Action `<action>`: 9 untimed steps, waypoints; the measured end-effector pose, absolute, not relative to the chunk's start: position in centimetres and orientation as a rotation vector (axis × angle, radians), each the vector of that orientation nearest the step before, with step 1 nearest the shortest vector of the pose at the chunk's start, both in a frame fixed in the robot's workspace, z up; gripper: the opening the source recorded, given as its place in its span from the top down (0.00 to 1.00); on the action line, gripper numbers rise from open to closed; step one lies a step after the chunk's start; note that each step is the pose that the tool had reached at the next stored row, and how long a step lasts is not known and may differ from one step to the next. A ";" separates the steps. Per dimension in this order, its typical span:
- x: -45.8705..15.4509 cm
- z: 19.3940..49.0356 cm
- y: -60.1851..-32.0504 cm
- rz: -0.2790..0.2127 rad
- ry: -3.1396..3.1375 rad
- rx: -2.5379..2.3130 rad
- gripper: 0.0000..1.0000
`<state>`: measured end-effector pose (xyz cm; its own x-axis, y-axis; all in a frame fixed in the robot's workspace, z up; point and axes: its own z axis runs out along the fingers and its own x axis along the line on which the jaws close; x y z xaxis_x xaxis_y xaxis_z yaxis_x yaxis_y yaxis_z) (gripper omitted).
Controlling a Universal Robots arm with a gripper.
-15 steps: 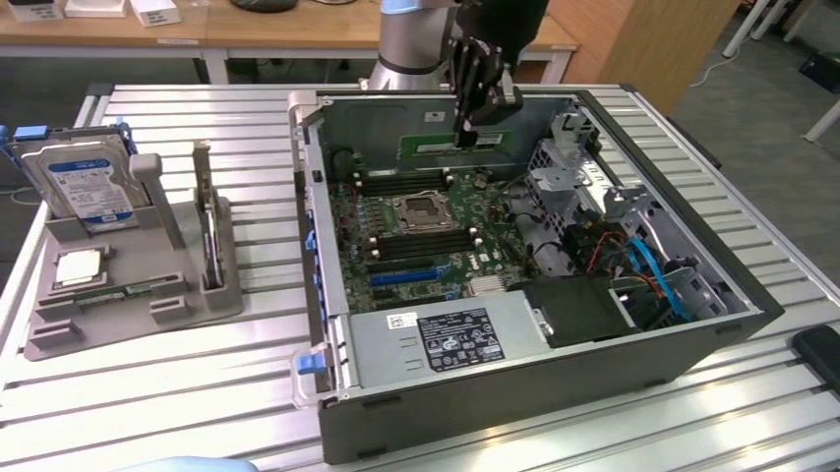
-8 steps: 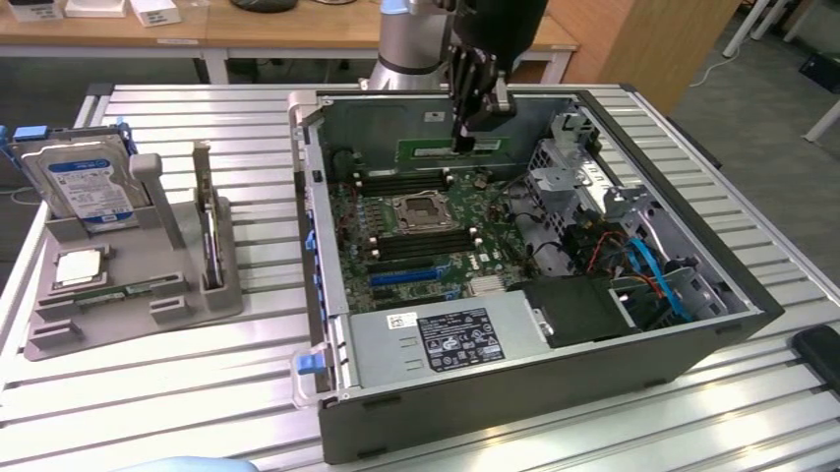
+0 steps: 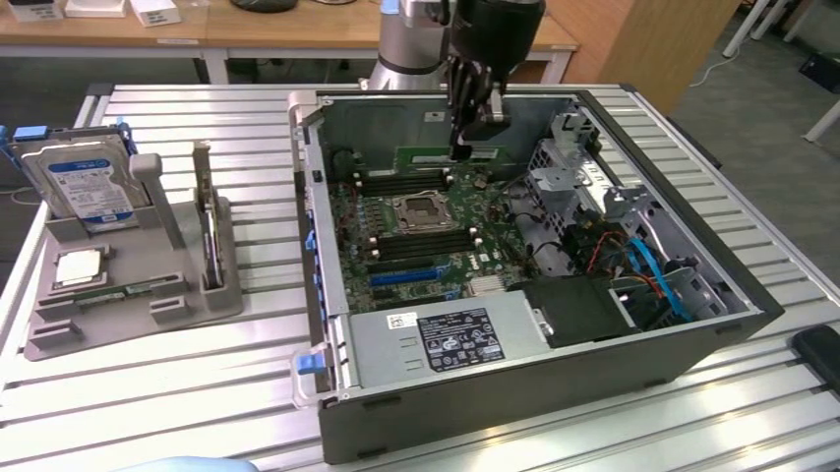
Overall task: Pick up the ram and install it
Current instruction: 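Insert the ram into the slot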
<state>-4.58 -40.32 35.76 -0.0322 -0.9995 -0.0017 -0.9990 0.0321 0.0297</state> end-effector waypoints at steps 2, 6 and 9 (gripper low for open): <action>-4.6 35.4 -40.3 -0.035 -2.250 2.164 0.87; -4.6 34.8 -40.3 -0.034 -2.262 2.151 0.87; -4.6 34.3 -40.3 -0.033 -2.266 2.146 0.87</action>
